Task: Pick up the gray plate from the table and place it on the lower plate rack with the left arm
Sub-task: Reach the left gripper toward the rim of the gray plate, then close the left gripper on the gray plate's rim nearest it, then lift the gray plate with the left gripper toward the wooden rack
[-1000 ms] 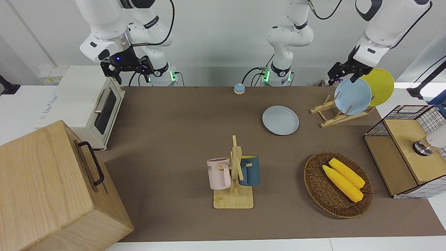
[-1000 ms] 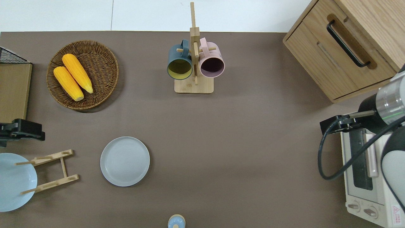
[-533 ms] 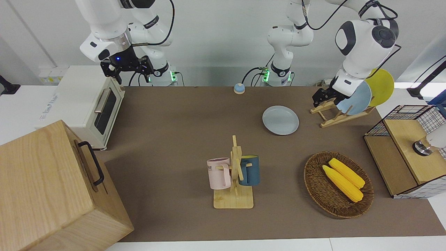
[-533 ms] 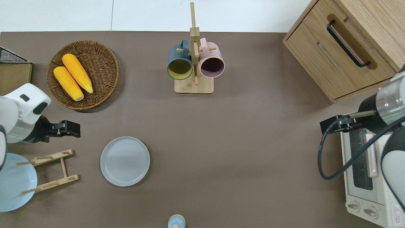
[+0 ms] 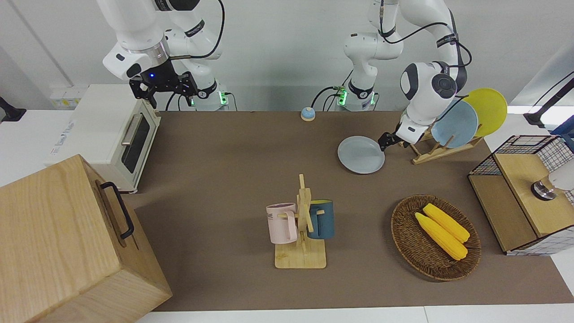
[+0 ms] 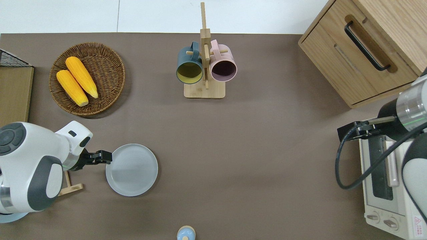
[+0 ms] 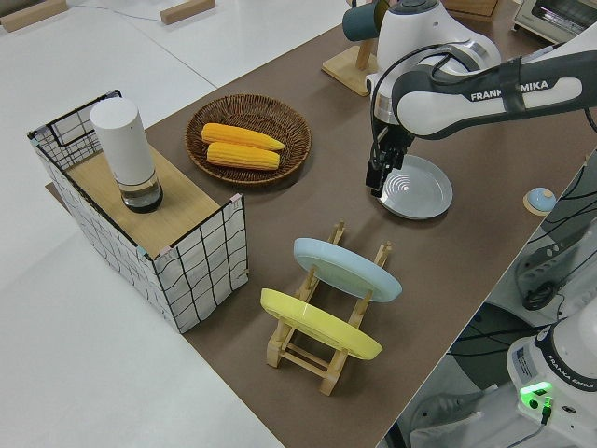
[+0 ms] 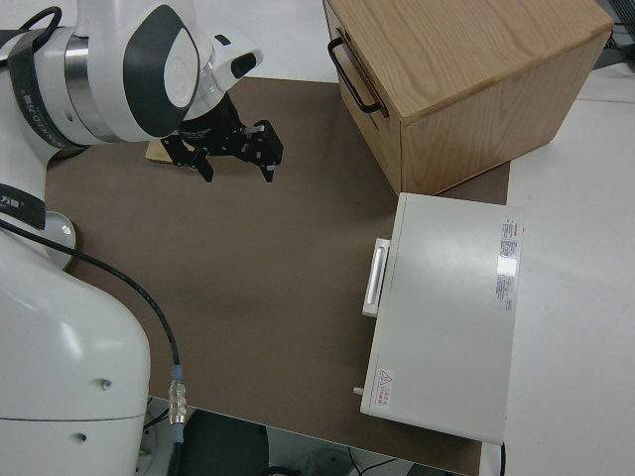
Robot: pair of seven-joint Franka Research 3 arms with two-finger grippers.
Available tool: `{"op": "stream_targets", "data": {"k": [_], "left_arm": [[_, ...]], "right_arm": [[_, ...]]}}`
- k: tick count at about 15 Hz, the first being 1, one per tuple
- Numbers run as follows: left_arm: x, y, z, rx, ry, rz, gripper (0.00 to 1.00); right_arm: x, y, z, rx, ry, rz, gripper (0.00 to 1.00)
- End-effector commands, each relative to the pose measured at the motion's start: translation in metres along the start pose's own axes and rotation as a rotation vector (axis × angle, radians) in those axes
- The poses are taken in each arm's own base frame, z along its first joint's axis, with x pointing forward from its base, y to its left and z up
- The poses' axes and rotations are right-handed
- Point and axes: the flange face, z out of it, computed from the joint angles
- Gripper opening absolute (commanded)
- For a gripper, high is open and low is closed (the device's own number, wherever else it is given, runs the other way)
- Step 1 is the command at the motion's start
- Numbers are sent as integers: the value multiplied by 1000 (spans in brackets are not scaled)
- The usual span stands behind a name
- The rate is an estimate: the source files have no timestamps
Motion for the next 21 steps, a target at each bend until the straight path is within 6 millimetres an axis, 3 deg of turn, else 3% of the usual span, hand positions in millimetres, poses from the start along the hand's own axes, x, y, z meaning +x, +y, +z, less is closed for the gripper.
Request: {"op": "stream_targets", "data": {"k": [1,3,6,8,11,12,17,21], "left_arm": [[-2,7,38,8,-55,-20,991],[1,9,58,18,-94,-19,989],[5,9,70,19,-98,-25,820],[8,10,77,2,-106,-68,429],[8,11,79,-5,-109,-74,47],[8,11,79,-5,-109,-74,0],[14,11,65,-9,-97,-68,0],[26,0,16,-6,-155,-72,0]], "right_arm": [[-3,2,-4,-7,-2,17,983],[-3,2,-4,-7,-2,17,983],[-3,2,-4,-7,-2,17,983],[-3,2,-4,-7,-2,17,983],[-3,2,-4,-7,-2,17,983],[-3,2,-4,-8,-2,17,983],[-3,2,-4,-7,-2,17,983],[-3,2,-4,-7,-2,17,983]]}}
